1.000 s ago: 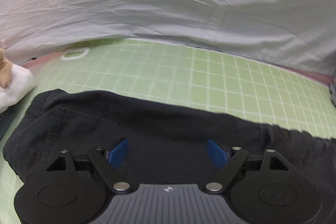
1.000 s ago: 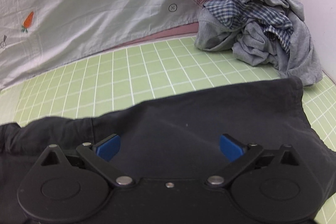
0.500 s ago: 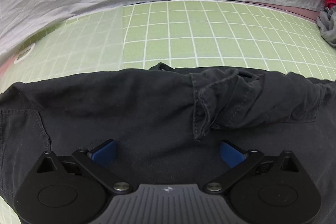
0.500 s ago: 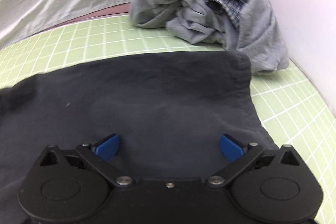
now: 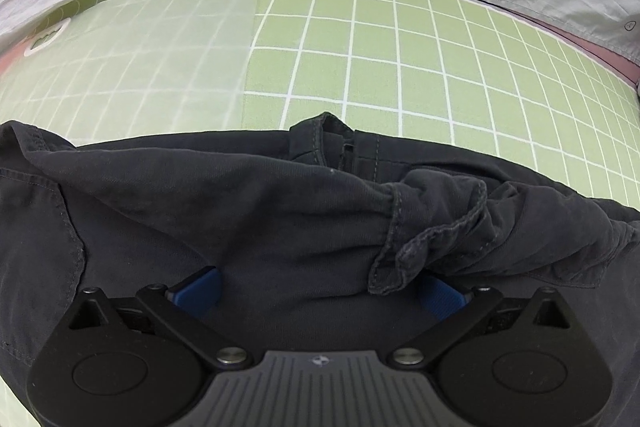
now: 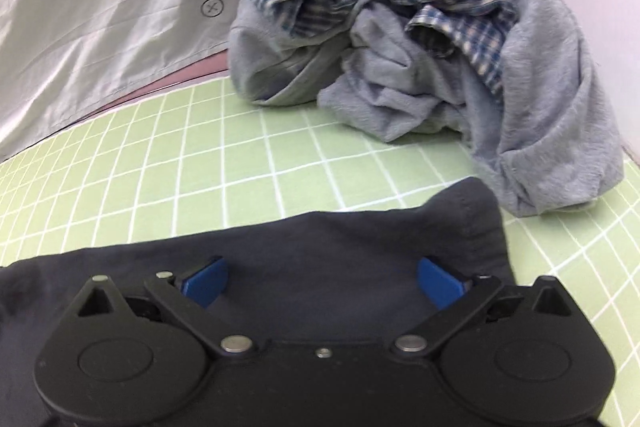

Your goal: Fold clothes

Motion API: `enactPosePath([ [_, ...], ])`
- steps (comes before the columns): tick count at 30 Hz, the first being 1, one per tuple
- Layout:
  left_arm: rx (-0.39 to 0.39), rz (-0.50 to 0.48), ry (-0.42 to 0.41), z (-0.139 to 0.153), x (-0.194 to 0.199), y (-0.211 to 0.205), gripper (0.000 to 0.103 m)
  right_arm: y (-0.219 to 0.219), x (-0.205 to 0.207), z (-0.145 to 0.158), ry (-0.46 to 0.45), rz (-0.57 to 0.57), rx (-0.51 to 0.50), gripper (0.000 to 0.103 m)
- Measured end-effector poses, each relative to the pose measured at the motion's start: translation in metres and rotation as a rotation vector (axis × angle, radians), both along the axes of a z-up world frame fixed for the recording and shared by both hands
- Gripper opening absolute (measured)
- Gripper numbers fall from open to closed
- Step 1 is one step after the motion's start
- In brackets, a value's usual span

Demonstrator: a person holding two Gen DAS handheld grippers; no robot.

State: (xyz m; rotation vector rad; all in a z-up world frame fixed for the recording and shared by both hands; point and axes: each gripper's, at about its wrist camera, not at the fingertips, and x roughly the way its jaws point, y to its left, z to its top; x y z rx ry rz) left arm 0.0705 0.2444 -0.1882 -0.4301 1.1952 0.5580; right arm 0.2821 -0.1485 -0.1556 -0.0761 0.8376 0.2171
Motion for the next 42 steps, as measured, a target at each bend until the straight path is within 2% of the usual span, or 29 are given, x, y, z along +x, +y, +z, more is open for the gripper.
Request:
enactPosePath([
  [3, 0.002, 0.004, -0.003, 0.0, -0.001, -0.002, 0.103, -0.005, -0.006, 0.008, 0.002, -0.084, -0.065, 0.103],
  [8, 0.023, 0.001, -0.02, 0.0, -0.006, -0.007, 0.103, 0.001, -0.072, 0.017, 0.011, 0.011, -0.003, 0.103],
  [10, 0.017, -0.006, -0.016, 0.001, -0.005, -0.006, 0.103, 0.008, -0.1, 0.011, 0.048, 0.059, -0.006, 0.103],
  [14, -0.003, -0.016, -0.01, 0.003, -0.002, -0.002, 0.103, 0.0, -0.139, 0.003, 0.097, -0.015, -0.037, 0.103],
  [18, 0.015, -0.007, -0.059, 0.015, -0.02, -0.002, 0.103, 0.0, -0.16, 0.013, 0.136, -0.049, -0.109, 0.103],
  [19, 0.014, -0.004, -0.079, 0.02, -0.028, -0.002, 0.103, 0.002, -0.162, 0.017, 0.156, -0.066, -0.116, 0.103],
  [22, 0.009, -0.001, -0.177, 0.035, -0.064, 0.014, 0.103, 0.026, -0.171, 0.03, 0.149, -0.024, -0.09, 0.103],
  [26, 0.06, 0.052, -0.252, 0.054, -0.12, 0.043, 0.103, 0.063, -0.185, 0.042, 0.145, 0.042, -0.065, 0.103],
  [29, 0.111, 0.142, -0.266, 0.067, -0.164, 0.073, 0.103, 0.099, -0.199, 0.038, 0.164, 0.127, -0.066, 0.103],
  [35, 0.125, 0.341, -0.282, 0.074, -0.247, 0.11, 0.103, 0.153, -0.229, 0.031, 0.196, 0.23, -0.051, 0.103],
  [42, 0.096, 0.458, -0.291, 0.06, -0.299, 0.143, 0.103, 0.181, -0.244, 0.016, 0.217, 0.174, -0.098, 0.103],
])
